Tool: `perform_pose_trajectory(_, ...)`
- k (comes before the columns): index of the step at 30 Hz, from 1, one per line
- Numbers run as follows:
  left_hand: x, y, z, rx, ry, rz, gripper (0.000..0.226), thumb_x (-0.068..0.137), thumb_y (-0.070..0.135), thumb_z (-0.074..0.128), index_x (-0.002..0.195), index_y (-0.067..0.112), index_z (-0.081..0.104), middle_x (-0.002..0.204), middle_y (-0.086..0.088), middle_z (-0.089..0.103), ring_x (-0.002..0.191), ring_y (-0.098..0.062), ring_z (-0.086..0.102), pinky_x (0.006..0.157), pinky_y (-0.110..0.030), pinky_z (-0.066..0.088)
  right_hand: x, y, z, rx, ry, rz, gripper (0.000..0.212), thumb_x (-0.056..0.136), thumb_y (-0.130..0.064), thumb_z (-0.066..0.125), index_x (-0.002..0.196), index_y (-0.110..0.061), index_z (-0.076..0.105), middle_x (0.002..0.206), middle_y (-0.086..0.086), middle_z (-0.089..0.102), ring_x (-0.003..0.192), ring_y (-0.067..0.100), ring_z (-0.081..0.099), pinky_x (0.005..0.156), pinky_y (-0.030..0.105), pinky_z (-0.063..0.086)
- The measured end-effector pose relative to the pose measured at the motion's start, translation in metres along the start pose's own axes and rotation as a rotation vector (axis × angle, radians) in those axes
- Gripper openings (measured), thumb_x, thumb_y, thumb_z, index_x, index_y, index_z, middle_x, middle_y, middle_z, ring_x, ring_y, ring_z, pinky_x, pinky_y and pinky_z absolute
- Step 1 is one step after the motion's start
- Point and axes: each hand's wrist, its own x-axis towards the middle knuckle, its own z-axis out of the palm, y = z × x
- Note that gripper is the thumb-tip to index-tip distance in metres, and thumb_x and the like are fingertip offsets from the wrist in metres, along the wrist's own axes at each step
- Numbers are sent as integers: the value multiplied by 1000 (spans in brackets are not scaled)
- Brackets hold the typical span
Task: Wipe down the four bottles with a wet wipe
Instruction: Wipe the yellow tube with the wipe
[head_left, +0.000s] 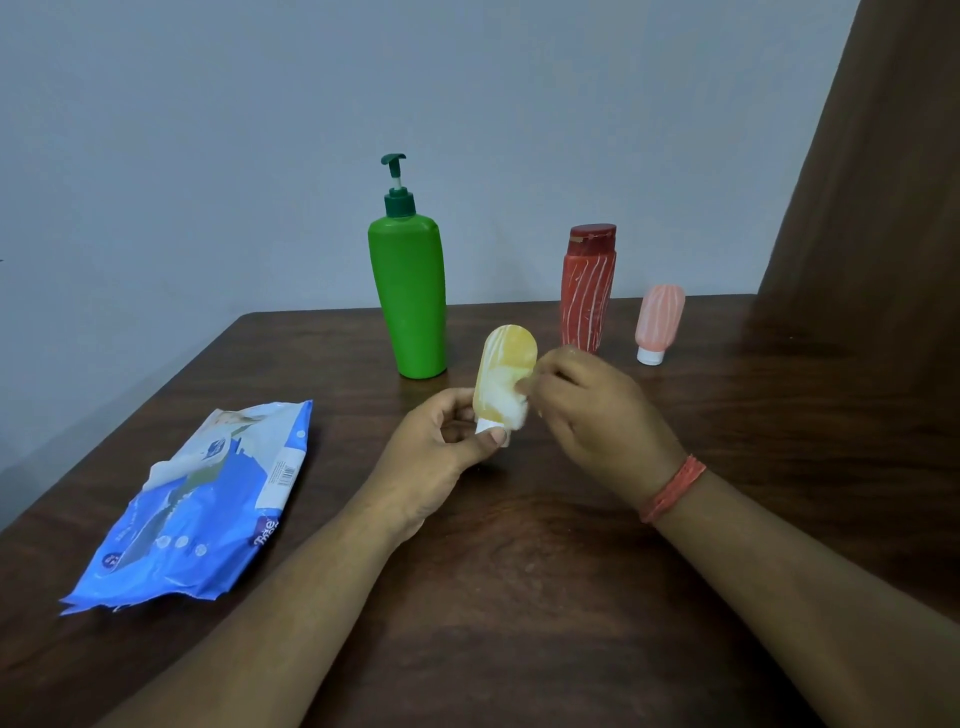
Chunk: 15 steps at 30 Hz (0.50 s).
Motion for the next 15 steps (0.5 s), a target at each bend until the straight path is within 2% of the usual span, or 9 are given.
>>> perform_pose_trajectory(3,0,1,2,-30,38,-13,43,80,3,81,114,18,59,115,-21,65,95,-21,66,93,-37,55,2,1,1,-11,63,52,17,89,0,67,105,-4,72,101,8,63,90,21,59,76,34,53)
perform_pose_trajectory(5,1,0,1,-34,72,-22,43,76,-1,83,102,19,56,112,-19,66,95,-22,64,94,-43,54,0,-6,2,-9,20,-47,19,91,-4,63,107,-3,72,103,10,64,92,23,59,78,32,52)
perform_pose_trajectory(7,1,0,0,-24,86,-26,41,75,-3,83,95,18,54,108,-14,70,93,-21,65,94,-48,54,0,-10,1,13,-19,-90,24,95,-17,57,108,-5,73,105,9,65,93,24,60,80,32,50)
perform_pose_trajectory(9,0,-1,-1,-3,88,-28,40,75,1,84,94,18,54,106,-14,72,92,-20,66,91,-45,55,0,-10,0,13,-27,-84,24,95,-21,59,105,-6,73,105,8,65,93,24,60,80,34,52)
perform_pose_trajectory(12,0,-1,1,70,71,-12,38,75,9,87,94,18,55,102,-7,71,88,-15,67,84,-36,55,2,-4,0,-34,20,-43,11,89,-6,70,100,-5,72,102,9,65,92,26,60,76,40,53)
perform_pose_trajectory(15,-1,0,3,124,43,-11,37,77,9,86,95,17,55,101,-5,72,86,-10,68,78,-27,55,3,-2,-2,-57,79,50,17,84,2,71,99,-6,72,101,9,67,93,27,61,78,41,54)
